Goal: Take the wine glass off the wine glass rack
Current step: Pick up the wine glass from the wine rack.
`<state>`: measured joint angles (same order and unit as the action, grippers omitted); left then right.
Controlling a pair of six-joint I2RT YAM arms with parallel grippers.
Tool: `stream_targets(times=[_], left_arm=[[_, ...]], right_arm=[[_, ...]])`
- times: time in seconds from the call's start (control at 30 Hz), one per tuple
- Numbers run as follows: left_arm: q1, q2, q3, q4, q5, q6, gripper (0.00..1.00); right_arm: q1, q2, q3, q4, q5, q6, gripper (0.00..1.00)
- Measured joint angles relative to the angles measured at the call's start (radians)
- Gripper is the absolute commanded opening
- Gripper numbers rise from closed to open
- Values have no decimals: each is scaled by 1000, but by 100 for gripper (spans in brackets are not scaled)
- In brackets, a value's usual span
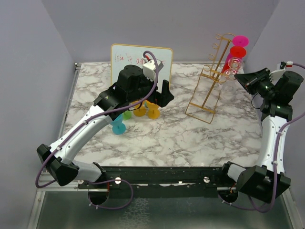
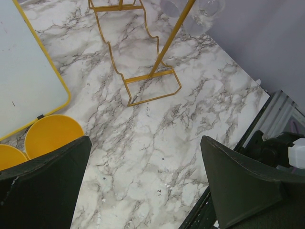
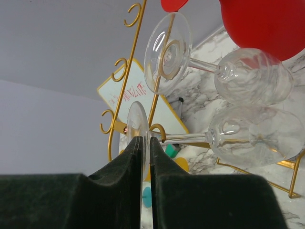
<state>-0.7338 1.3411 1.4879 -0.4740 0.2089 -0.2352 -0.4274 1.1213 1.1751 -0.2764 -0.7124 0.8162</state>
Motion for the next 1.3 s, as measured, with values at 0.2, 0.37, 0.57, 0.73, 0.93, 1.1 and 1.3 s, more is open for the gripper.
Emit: stream_targets(times=[0.2, 0.37, 0.57, 0.73, 0.93, 1.1, 1.3], left_arm=[[0, 0, 0, 0, 0, 0, 99], [0, 0, 0, 0, 0, 0, 99], [0, 0, 0, 0, 0, 0, 99], [0, 0, 0, 0, 0, 0, 99], [0, 0, 0, 0, 0, -1, 99], [0, 0, 0, 0, 0, -4, 99], [0, 0, -6, 1, 1, -5, 99]], right_arm=[[0, -1, 2, -2, 0, 7, 12], [0, -2, 18, -31, 10, -3, 17], [0, -11, 19, -61, 29, -5, 18], [0, -13, 19, -67, 36, -2, 18], [0, -24, 19, -82, 36, 7, 26], [0, -35, 17, -98, 35, 24, 23], [0, -43, 17, -117, 37, 31, 21]])
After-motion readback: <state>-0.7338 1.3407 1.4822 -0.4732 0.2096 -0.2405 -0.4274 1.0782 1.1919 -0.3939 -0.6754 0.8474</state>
